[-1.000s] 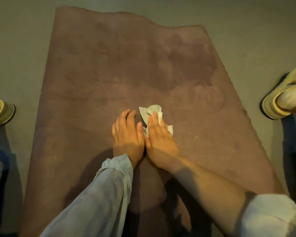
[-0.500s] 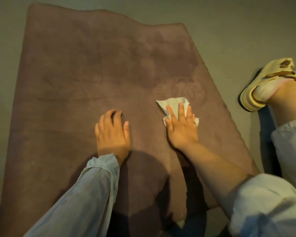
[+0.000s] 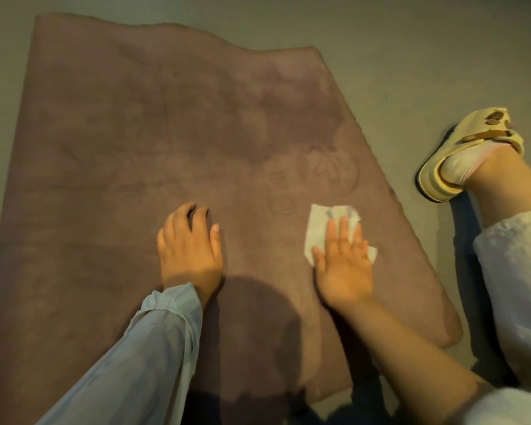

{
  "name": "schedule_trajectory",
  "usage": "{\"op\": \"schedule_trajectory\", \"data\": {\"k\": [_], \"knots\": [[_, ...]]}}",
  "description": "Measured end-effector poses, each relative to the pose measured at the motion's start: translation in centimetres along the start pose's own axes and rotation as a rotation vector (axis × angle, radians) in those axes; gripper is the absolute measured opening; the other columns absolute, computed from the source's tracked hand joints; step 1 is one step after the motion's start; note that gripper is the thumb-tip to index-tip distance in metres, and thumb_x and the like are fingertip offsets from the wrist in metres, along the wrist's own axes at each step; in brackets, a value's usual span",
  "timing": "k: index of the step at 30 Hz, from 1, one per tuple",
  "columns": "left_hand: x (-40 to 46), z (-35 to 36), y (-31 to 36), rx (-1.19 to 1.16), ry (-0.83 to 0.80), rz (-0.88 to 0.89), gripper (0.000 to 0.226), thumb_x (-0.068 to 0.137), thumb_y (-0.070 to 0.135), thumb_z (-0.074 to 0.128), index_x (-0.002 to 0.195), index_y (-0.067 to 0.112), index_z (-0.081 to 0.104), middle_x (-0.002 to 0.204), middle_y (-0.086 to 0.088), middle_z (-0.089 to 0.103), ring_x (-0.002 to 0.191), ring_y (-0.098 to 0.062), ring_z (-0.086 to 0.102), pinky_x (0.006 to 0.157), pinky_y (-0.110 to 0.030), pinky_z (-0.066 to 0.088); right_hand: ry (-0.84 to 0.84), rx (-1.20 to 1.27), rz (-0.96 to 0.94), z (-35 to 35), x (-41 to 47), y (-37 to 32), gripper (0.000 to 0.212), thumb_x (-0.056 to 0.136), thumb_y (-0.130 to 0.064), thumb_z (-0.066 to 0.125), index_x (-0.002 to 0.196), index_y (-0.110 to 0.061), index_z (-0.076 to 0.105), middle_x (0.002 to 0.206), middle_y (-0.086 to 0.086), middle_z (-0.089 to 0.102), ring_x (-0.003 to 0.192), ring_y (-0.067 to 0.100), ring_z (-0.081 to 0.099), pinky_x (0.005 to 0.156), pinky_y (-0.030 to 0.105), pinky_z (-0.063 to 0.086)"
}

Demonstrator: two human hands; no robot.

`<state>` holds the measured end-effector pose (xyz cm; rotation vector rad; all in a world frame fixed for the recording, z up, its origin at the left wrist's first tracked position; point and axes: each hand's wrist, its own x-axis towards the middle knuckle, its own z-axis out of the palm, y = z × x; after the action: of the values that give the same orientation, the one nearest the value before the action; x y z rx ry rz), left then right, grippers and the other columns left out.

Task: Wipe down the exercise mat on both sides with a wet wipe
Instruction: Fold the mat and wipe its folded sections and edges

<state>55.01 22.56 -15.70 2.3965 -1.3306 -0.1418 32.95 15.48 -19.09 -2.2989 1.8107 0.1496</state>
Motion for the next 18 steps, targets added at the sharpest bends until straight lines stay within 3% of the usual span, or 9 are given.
{"op": "schedule_trajectory", "data": {"k": [2, 5, 9, 14, 16, 18], "knots": [[0.0, 0.0, 0.1, -0.003, 0.005, 0.0, 0.041, 0.09, 0.027, 0.04, 0.119, 0.003, 0.056, 0.127, -0.019, 0.05, 0.118, -0.038, 0.045, 0.098, -0.05, 0.033, -0.008, -0.021, 0.19, -1.3, 3.0, 2.1, 0.06, 0.1, -0.044, 0.02, 0.151, -0.02, -0.001, 0.158, 0.015, -0.005, 0.144, 0.037, -0.009, 0.115, 0.046, -0.002], [0.1, 0.1, 0.2, 0.013, 0.013, -0.005, 0.038, 0.09, 0.025, 0.044, 0.118, 0.002, 0.057, 0.126, -0.021, 0.051, 0.117, -0.039, 0.046, 0.097, -0.052, 0.034, -0.076, 0.046, 0.327, -2.8, 7.5, 2.5, 0.057, 0.101, -0.042, 0.015, 0.151, -0.022, -0.004, 0.158, 0.013, -0.01, 0.143, 0.036, -0.013, 0.115, 0.048, -0.005], [0.2, 0.2, 0.2, 0.028, -0.004, -0.018, 0.033, 0.091, 0.019, 0.054, 0.119, 0.002, 0.056, 0.127, -0.021, 0.05, 0.117, -0.038, 0.045, 0.097, -0.051, 0.033, -0.1, 0.044, 0.102, -2.1, 8.1, -2.6, 0.055, 0.102, -0.036, 0.014, 0.15, -0.019, -0.007, 0.157, 0.01, -0.015, 0.144, 0.031, -0.015, 0.115, 0.047, -0.005], [0.3, 0.0, 0.2, 0.041, -0.036, -0.023, 0.036, 0.092, 0.021, 0.051, 0.122, 0.003, 0.055, 0.131, -0.019, 0.047, 0.122, -0.037, 0.041, 0.1, -0.049, 0.029, -0.043, 0.084, -0.263, 0.7, 0.0, -7.0, 0.056, 0.101, -0.037, 0.02, 0.151, -0.021, 0.002, 0.158, 0.002, -0.009, 0.144, 0.026, -0.014, 0.117, 0.047, -0.001], [0.3, -0.1, 0.1, 0.037, -0.044, -0.024, 0.037, 0.092, 0.021, 0.05, 0.124, 0.003, 0.054, 0.132, -0.019, 0.046, 0.123, -0.036, 0.04, 0.102, -0.049, 0.028, 0.001, 0.101, -0.216, 1.3, -2.8, -6.2, 0.057, 0.098, -0.037, 0.023, 0.15, -0.016, 0.016, 0.157, 0.003, 0.006, 0.145, 0.03, -0.001, 0.116, 0.048, 0.007], [0.3, -0.2, 0.2, 0.027, -0.043, -0.023, 0.036, 0.093, 0.02, 0.049, 0.124, 0.002, 0.054, 0.132, -0.019, 0.046, 0.123, -0.036, 0.04, 0.102, -0.05, 0.028, 0.041, 0.123, -0.019, 1.3, -3.5, -4.0, 0.059, 0.096, -0.038, 0.029, 0.149, -0.013, 0.02, 0.156, 0.009, 0.013, 0.144, 0.037, 0.008, 0.115, 0.047, 0.007]]}}
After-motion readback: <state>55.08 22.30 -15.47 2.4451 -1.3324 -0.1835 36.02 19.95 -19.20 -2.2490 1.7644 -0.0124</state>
